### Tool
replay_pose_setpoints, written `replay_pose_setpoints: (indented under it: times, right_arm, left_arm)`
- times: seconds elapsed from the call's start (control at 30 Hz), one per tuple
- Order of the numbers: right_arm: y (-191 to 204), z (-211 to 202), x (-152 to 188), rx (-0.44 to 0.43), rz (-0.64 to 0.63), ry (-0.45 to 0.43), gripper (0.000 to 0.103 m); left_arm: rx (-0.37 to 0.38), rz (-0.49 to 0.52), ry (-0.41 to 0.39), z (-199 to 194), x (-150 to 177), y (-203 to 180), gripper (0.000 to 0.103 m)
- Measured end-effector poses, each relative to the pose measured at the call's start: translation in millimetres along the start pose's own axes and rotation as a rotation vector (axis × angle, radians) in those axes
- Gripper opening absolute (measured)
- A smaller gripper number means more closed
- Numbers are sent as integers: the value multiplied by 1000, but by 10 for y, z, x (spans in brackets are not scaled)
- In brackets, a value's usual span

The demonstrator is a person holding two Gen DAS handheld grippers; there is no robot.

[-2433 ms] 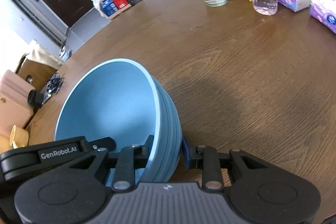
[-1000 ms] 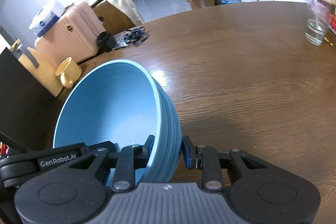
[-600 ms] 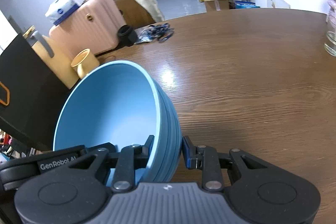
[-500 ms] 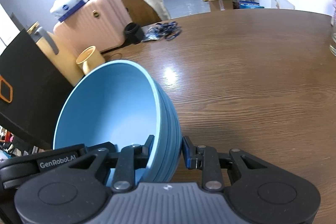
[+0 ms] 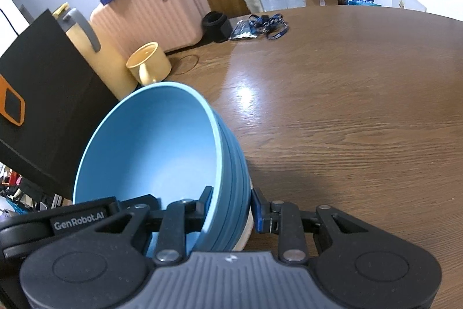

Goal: Organize plates and bowls
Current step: 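Lift the bowl stack with both grippers and carry it toward the cream plates, then lower the bowl stack onto the cream plate stack and open both grippers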

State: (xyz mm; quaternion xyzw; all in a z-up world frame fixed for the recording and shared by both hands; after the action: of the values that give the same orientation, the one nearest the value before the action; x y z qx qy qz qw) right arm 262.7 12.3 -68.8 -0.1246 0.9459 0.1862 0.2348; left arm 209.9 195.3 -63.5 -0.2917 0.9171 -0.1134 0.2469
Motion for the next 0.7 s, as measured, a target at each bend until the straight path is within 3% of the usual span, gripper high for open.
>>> replay_pose_setpoints:
  times: [0.33,0.7]
  right_arm:
    - [233,290,54,22,41,29,26]
    - [248,445,153,64,117,20,26]
  left_arm:
    - [-2,36,50,201,-177,294,37]
    - [12,132,107,393,-222,350,37]
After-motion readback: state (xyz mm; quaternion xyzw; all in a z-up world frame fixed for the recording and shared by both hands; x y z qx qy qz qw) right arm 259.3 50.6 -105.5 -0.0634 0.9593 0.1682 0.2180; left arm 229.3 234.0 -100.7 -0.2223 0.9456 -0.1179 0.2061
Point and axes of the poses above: each gripper's, at about its wrist camera, not at the fingertips, and z roughly the way its jaws point, y to its left, x to its underside, the point moved 2 cm from there along z, roughly the way its jaws point, and after that the axes turned 2 degrees about -z, right-handed, at the moved point
